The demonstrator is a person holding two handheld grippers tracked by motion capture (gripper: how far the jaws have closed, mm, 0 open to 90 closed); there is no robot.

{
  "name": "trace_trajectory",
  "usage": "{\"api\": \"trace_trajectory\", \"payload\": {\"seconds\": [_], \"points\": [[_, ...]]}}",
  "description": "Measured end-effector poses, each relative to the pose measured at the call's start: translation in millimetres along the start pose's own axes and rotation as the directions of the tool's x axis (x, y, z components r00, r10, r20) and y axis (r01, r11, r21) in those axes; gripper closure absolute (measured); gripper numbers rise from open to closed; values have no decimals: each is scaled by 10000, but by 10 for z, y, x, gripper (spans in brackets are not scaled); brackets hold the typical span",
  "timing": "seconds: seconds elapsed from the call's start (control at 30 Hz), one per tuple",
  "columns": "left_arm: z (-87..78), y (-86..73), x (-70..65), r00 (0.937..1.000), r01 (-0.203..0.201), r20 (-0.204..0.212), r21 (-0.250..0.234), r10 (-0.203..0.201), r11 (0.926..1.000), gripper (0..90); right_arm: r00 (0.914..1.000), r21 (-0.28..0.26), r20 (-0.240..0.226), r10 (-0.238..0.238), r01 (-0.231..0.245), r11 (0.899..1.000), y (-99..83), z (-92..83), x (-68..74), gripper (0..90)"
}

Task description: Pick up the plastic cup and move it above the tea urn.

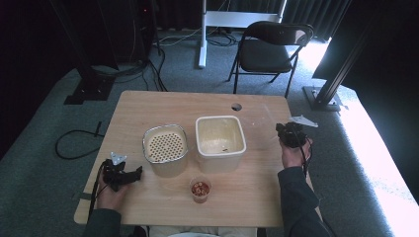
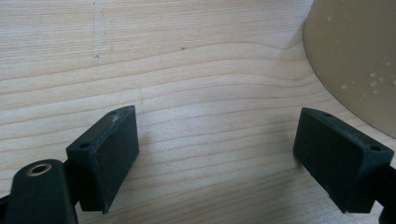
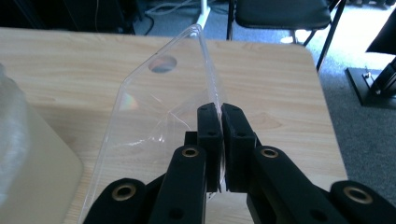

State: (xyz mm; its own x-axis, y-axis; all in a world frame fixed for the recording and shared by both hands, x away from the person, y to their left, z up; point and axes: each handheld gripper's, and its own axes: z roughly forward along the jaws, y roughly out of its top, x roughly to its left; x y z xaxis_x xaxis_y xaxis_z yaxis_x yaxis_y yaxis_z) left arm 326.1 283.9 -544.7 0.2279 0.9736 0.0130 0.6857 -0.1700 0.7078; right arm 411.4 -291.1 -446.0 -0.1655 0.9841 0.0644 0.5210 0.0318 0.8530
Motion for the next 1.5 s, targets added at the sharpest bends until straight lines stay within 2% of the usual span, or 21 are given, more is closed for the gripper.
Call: {"api": "trace_trajectory", "payload": {"seconds": [0.13, 0.27, 0.33, 0.37, 0.6, 0.67, 0.77, 1.03, 1.27, 1.3, 1.33, 1.37, 1.4, 1.5], "points": [[0, 0, 0, 10000, 2, -1, -1, -2, 10000, 148, 9997, -439, -176, 160, -167, 9989, 48, -140, -2, 875], [0, 0, 0, 10000, 2, -1, 0, -2, 10000, 148, 9979, -999, -588, 272, -330, 9944, 140, -334, 39, 876], [0, 0, 0, 10000, 1, 1, 0, -1, 10000, 148, 9976, -1107, -671, 186, -260, 9935, 163, -371, 54, 876], [1, 0, -1, 10000, 20, -1, -19, -20, 10000, 148, 9974, -1246, -719, 18, -107, 9922, 210, -447, 94, 876], [1, 0, 0, 10000, 0, -7, -15, 0, 10000, 148, 9945, -1801, -1025, -219, 31, 9836, 312, -682, 155, 877], [1, 0, 0, 10000, 1, -7, -15, -1, 10000, 148, 9939, -1820, -1076, -251, 51, 9833, 318, -711, 162, 876], [0, 1, 0, 10000, -2, -1, 0, 2, 10000, 148, 9924, -1934, -1097, -557, 337, 9805, 333, -831, 212, 876], [-1, 1, 0, 10000, 2, 9, 19, -2, 10000, 148, 9861, -2213, -1453, -811, 475, 9741, 342, -1050, 269, 876], [0, 0, 0, 10000, 4, 1, 1, -4, 10000, 148, 9703, -2396, -2137, -1133, 604, 9690, 339, -1197, 419, 877], [-1, 0, 0, 10000, 1, 5, 8, -1, 10000, 148, 9703, -2396, -2137, -1133, 604, 9690, 339, -1197, 419, 877], [-1, 0, 0, 10000, 1, 1, 7, -1, 10000, 148, 9651, -2436, -2328, -1196, 612, 9679, 348, -1223, 469, 877], [0, 0, -1, 10000, 7, 1, -1, -7, 10000, 148, 9651, -2436, -2328, -1196, 612, 9679, 348, -1223, 469, 877], [0, 0, -1, 10000, 8, 1, -3, -8, 10000, 148, 9594, -2507, -2493, -1319, 676, 9657, 357, -1244, 518, 878], [2, 0, -2, 10000, 35, 0, -28, -35, 10000, 148, 9532, -2546, -2640, -1472, 784, 9639, 371, -1253, 589, 878]]}}
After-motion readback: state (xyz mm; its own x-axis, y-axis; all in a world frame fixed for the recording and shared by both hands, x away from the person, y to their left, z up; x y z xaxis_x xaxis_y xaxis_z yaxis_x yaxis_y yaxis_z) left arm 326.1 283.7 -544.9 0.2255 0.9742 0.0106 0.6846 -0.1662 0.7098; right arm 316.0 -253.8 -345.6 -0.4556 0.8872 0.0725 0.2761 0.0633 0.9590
